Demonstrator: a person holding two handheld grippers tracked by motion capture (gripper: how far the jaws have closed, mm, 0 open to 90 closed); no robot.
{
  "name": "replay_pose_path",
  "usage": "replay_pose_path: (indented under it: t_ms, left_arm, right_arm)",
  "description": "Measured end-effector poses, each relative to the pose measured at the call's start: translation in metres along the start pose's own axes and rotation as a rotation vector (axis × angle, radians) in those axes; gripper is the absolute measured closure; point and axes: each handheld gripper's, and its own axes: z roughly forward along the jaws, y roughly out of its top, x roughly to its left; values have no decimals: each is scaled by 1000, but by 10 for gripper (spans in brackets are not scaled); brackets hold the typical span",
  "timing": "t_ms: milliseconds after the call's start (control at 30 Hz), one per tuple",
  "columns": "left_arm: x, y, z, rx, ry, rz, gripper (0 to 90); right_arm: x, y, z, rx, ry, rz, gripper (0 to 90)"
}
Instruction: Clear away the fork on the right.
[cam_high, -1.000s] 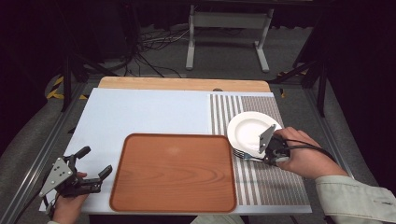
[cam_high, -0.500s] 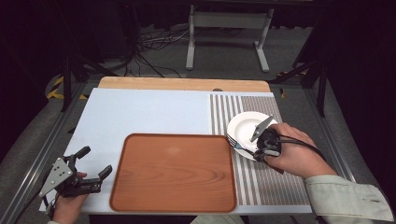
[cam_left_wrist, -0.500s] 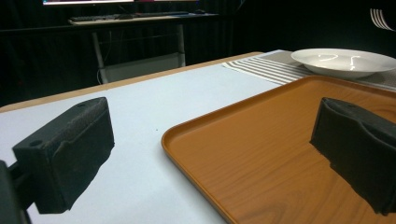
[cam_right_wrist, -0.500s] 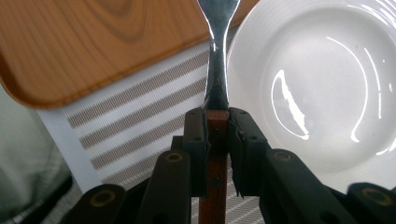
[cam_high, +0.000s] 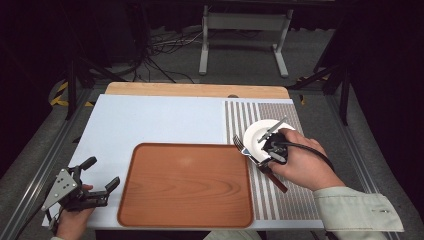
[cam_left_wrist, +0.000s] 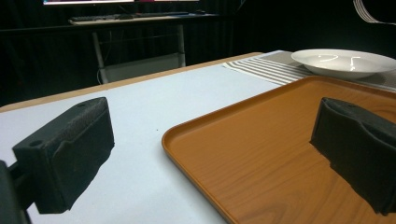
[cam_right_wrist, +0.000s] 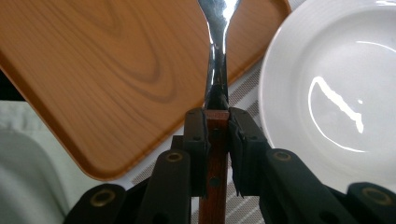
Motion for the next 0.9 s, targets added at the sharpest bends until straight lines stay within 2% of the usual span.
replay_pose_path:
  t_ms: [233,367,467,600,733,900]
  left_arm:
    - [0,0,0,-3,1,-2,2]
    - [0,0,1,-1,-5,2,2]
    - [0,0,0,-1,-5,1,2]
    - [0,0,0,-4,-5,-2,2]
    - [0,0,0,-4,-6,-2,2]
    - [0,0,0,-4,-6,-2,2]
  right_arm:
    - [10,10,4,-4,5,32,784]
    - [15,15,7,-10,39,93,783]
    - [18,19,10,-8,47,115,783]
    - [21,23,13,-10,44,133,783]
    - [24,25,15,-6,58,174,783]
    - [28,29,21,16,49,217,783]
